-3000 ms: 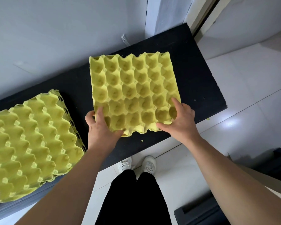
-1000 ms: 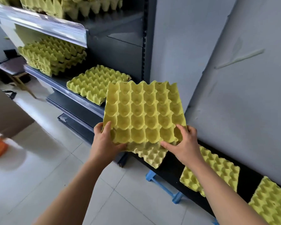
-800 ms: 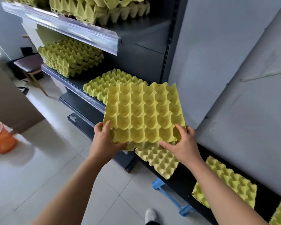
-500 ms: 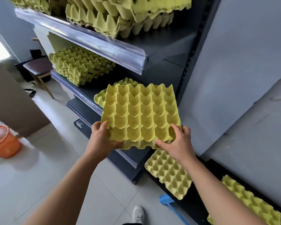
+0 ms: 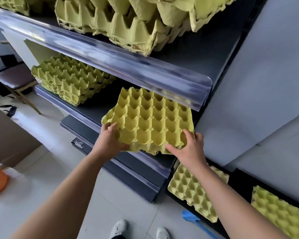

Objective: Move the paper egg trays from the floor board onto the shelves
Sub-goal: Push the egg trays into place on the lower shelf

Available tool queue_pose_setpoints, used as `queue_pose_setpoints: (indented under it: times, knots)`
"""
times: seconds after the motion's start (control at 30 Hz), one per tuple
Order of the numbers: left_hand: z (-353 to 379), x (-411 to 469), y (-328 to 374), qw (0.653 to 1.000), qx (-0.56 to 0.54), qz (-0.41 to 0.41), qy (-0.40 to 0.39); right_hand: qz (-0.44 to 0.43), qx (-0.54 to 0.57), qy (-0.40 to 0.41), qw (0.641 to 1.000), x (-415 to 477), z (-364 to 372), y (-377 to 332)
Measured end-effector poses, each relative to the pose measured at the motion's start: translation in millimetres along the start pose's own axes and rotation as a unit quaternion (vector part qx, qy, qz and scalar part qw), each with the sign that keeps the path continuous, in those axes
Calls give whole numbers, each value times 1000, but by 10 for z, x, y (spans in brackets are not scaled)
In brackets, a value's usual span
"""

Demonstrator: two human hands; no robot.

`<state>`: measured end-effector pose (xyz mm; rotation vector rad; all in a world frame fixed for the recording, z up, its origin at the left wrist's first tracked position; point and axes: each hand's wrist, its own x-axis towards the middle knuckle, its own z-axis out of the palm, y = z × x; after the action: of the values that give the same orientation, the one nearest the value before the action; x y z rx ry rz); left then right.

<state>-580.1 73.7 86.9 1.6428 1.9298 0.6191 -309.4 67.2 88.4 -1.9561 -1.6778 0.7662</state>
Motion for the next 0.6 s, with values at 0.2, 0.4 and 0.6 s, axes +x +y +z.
queue_pose_setpoints:
  times: [0.2,0.4,0.6]
  knots:
    - [-210,557,-151,996,26,61,-64,84,-2,45,995,4,340,-263]
    - [-251,1018,-292,985,67,103,-117,139,7,87,986,26,603,-414]
    - [-195,1224,-413,979,74,134,-138,169,-5,98,981,100,770,-450]
